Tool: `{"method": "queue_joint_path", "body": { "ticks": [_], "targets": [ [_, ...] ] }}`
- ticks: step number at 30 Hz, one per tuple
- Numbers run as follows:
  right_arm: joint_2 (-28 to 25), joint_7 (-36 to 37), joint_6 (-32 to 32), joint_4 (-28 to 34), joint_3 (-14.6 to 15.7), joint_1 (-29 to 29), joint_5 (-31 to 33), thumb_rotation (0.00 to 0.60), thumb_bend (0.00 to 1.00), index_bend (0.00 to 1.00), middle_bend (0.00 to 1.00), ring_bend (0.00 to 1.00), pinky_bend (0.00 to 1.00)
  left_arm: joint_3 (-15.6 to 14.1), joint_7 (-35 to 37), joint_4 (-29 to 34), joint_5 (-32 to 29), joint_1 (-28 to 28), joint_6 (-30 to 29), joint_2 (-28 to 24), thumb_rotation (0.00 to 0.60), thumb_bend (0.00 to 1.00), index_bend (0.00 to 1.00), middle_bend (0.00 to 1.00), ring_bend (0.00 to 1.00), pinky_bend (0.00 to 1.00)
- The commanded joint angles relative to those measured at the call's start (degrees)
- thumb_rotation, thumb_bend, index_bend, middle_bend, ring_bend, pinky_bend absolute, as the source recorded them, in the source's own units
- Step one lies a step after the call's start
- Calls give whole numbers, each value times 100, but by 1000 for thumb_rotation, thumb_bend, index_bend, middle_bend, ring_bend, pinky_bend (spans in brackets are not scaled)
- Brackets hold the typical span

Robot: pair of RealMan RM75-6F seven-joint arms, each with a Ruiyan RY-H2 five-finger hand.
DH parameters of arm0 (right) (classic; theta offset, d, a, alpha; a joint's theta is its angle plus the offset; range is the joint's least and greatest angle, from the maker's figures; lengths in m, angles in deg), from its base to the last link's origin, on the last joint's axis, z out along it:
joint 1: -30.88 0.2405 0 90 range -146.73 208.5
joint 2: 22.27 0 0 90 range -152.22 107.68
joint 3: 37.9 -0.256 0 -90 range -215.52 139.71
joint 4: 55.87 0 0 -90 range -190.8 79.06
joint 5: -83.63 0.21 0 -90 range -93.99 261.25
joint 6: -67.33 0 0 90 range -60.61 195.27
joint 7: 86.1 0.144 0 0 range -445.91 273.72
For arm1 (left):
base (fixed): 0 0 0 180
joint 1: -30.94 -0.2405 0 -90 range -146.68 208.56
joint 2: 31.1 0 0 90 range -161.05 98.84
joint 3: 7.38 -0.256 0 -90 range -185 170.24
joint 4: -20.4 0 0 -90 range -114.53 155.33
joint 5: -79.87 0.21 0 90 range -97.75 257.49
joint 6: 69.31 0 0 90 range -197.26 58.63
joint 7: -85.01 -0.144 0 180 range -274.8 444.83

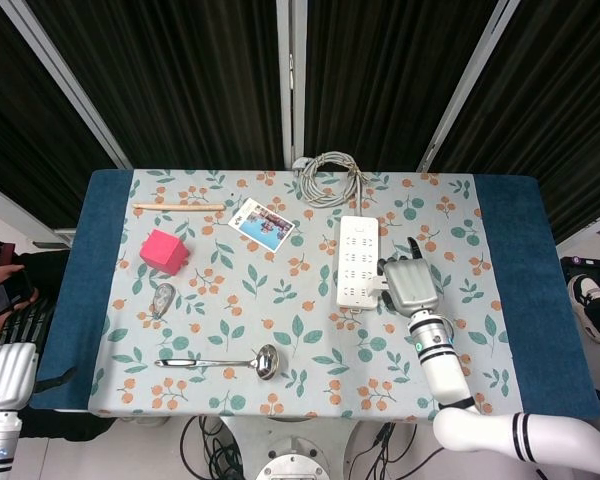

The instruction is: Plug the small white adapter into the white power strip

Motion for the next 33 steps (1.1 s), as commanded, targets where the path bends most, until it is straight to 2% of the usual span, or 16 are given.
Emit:
{"method": "queue_joint_path", "body": {
  "ticks": [1,11,33],
  "targets": [
    [168,-271,154,8,-55,168,263,600,742,805,670,419,0,-6,53,-56,9,-10,-16,22,600,0,60,0,0,0],
    [430,-548,287,-267,-60,433,736,600,743,806,668,419,0,-11,199,-210,6,-15,-12,91,600,0,60,0,0,0],
    [534,-480,399,-368,78,569,799,600,743,806,665,422,0,-5,325,-368,-16,-10,10,177,600,0,60,0,0,0]
  ]
}}
